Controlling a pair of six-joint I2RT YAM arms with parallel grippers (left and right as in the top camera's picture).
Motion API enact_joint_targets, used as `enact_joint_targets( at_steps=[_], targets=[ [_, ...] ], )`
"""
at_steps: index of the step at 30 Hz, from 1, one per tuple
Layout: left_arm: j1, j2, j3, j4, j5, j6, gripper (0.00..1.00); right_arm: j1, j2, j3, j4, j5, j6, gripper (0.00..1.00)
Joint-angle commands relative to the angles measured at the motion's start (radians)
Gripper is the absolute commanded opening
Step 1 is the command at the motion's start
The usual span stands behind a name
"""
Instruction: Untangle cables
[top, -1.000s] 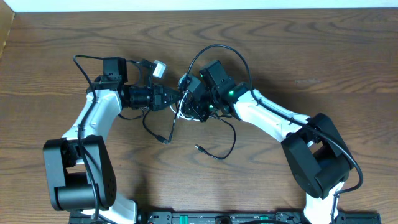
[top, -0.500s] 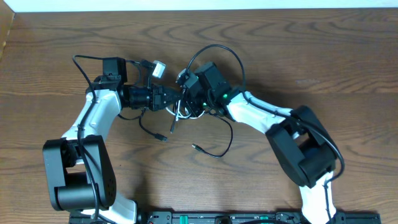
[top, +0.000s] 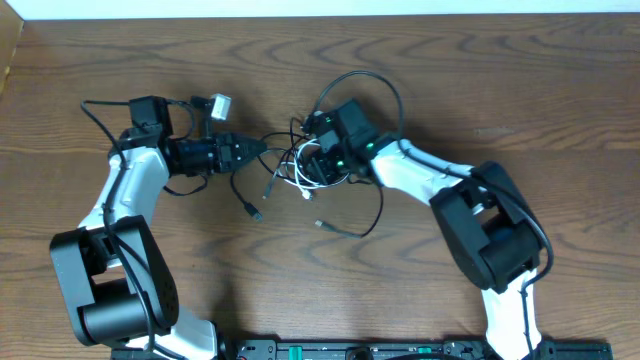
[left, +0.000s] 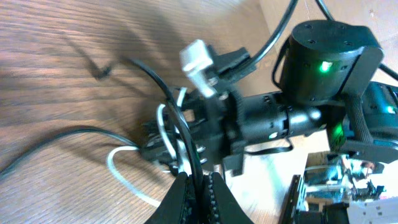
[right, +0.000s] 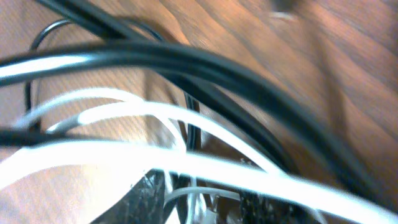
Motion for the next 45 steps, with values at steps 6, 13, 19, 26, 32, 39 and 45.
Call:
enact_joint_targets(
  at_steps=[6,13,19,26,32,39,45],
  targets=[
    [0.094,0.000,-0.004,-0.002,0.032,-0.108,0.08,-0.099,-0.179,-0.017,-0.200,-0.078,-0.030,0.41],
    [0.083,0.000,-0.004,-0.002,0.031,-0.154,0.07,-0.072,-0.231,-0.017,-0.358,-0.225,-0.108,0.59],
    [0.075,0.000,-0.004,-0.002,-0.214,-0.343,0.07,-0.038,-0.226,-0.023,-0.347,-0.109,0.112,0.57],
    [0.075,0.000,-0.004,-0.003,-0.259,-0.547,0.08,0.018,-0.208,-0.024,-0.330,0.036,0.278,0.57],
    [0.075,0.000,-0.004,-0.002,-0.260,-0.714,0.08,0.047,-0.174,-0.025,-0.239,0.067,0.373,0.59],
    [0.075,0.000,-0.004,-0.020,-0.433,-0.805,0.17,0.064,-0.101,-0.025,-0.135,0.069,0.475,0.60],
    [0.075,-0.014,0.019,-0.102,-0.431,-0.700,0.66,0.028,-0.153,-0.024,-0.193,0.013,0.320,0.60]
  ],
)
